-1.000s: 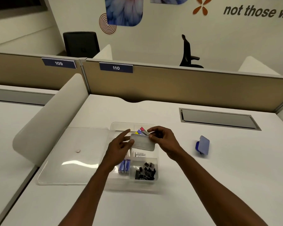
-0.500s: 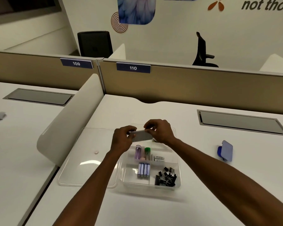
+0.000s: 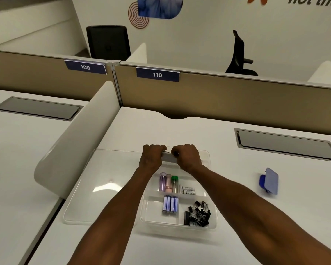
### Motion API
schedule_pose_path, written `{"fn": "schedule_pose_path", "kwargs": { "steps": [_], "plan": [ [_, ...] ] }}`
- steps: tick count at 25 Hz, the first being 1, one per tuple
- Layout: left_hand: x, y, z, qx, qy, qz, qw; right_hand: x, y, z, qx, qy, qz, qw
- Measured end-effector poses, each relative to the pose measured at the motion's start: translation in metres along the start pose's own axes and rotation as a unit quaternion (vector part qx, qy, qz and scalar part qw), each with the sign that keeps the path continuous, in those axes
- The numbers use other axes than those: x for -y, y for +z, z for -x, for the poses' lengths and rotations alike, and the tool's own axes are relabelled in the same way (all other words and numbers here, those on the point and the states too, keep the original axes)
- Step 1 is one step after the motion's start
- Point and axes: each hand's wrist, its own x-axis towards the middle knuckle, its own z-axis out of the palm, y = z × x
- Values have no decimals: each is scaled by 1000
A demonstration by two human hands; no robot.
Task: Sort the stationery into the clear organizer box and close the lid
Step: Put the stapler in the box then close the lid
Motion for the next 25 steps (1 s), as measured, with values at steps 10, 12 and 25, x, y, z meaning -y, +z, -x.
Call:
{"fn": "schedule_pose_path", "kwargs": {
  "steps": [10, 12, 25],
  "plan": [
    [12, 22, -3, -21, 17, -66, 997, -9, 24, -17, -26, -6, 9, 1000],
    [12, 24, -1, -35, 21, -70, 997, -10, 25, -16, -43, -3, -18, 999],
    [-15, 38, 21, -198, 32, 16, 980, -171, -17, 122, -299, 465, -58, 832]
  ]
}}
